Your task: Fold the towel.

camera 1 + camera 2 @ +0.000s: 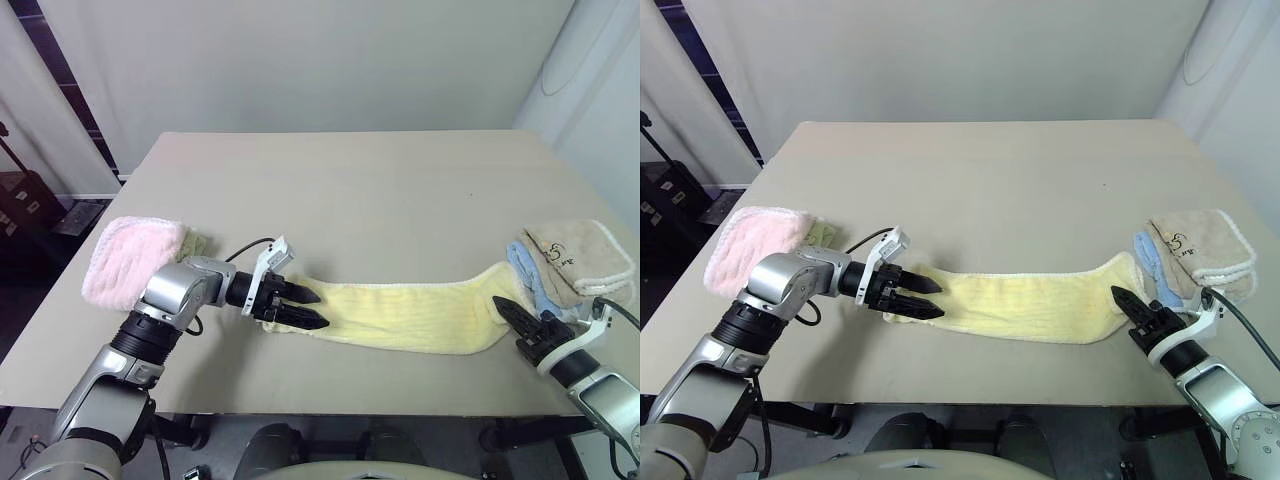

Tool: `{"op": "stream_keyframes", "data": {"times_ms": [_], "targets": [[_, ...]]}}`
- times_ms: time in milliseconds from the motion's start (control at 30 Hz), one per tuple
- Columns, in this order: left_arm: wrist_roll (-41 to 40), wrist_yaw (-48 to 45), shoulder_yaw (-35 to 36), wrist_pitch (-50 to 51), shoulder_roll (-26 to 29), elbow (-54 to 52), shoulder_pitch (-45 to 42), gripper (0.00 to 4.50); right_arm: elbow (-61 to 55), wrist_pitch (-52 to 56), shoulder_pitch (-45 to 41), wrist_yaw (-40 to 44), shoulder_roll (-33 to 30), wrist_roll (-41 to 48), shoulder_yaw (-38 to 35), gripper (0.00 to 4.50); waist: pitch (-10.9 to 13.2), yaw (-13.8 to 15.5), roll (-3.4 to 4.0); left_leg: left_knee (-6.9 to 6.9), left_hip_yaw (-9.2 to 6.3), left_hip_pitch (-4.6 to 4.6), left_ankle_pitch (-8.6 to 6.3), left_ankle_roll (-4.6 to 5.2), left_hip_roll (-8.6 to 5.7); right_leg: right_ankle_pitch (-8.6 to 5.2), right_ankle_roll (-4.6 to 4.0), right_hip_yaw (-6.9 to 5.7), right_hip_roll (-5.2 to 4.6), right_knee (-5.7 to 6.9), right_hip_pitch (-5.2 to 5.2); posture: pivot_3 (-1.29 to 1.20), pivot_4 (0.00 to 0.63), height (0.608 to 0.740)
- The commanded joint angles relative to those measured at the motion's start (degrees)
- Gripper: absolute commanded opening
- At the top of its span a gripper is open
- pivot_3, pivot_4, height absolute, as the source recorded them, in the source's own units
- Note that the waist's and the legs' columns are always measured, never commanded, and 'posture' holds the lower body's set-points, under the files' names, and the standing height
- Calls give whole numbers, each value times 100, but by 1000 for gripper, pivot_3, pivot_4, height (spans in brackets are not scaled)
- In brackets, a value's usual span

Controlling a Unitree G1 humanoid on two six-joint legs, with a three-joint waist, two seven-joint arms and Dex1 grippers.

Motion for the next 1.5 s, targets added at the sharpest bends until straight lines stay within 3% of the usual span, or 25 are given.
{"op": "stream_keyframes", "data": {"times_ms": [33, 233, 333, 467, 633, 767, 1067, 1267, 1500], "targets": [[214, 59, 61, -86, 300, -313, -53, 4264, -162, -25, 8, 27, -44, 28, -115, 29, 0, 4, -1, 0, -1, -7, 0, 0, 0, 0, 1, 0, 0, 0, -8, 0, 0, 740], [519, -934, 93, -930, 1473, 76, 567, 4264, -213, -56, 131, 2, -12, -37, -106, 29, -3, -37, 6, -8, 0, -4, -1, 1, 8, -1, -2, 1, 7, 4, -14, 0, 0, 740], [491, -986, 122, -683, 1758, -182, 693, 4264, -177, -76, 110, 18, -8, -69, -109, 29, -2, 9, 6, -3, 0, -5, -1, 0, 7, -10, -20, 2, 0, 0, -16, 0, 0, 740], [401, -578, 308, -428, 1664, -600, 781, 4264, -144, -80, 83, 24, 2, -99, -127, 29, -1, 21, 5, 0, 0, -6, -4, -3, -5, -11, -20, 4, -21, -15, -26, 0, 0, 740], [-225, -26, 734, 282, 789, -813, 431, 4264, -164, -79, 84, 74, -4, -85, -155, 29, -1, 23, 4, -1, 0, -9, -2, -1, -5, -3, -6, 5, -20, -8, -5, 0, 0, 740], [-437, 0, 812, 506, 455, -697, 192, 4264, -227, -39, 103, 59, -63, -6, -225, 29, -2, -21, 3, -1, 1, -6, -1, 0, 0, 1, 2, 6, -7, 0, -7, 0, 0, 740], [6, -557, 854, -203, 1129, 400, 96, 4264, -627, 44, 268, 89, -239, 409, -454, 29, -2, -22, 4, -1, 1, 2, 0, 1, 4, 1, 2, 9, 10, 8, -7, 0, 0, 740], [401, -1435, 1007, -1398, 1796, 1809, 123, 4264, -791, 106, 227, 103, -413, 601, -354, 29, 0, -10, 0, -1, 1, -1, -1, 0, 4, -3, -6, 11, 7, 3, -12, 0, 0, 740], [176, -1661, 1541, -1865, 1248, 2482, -284, 4264, -948, 193, 24, 55, -531, 750, -114, 29, -2, 40, -14, 3, 1, -8, -1, 0, -2, -8, -19, 10, -14, -4, -33, 0, 0, 740]]}}
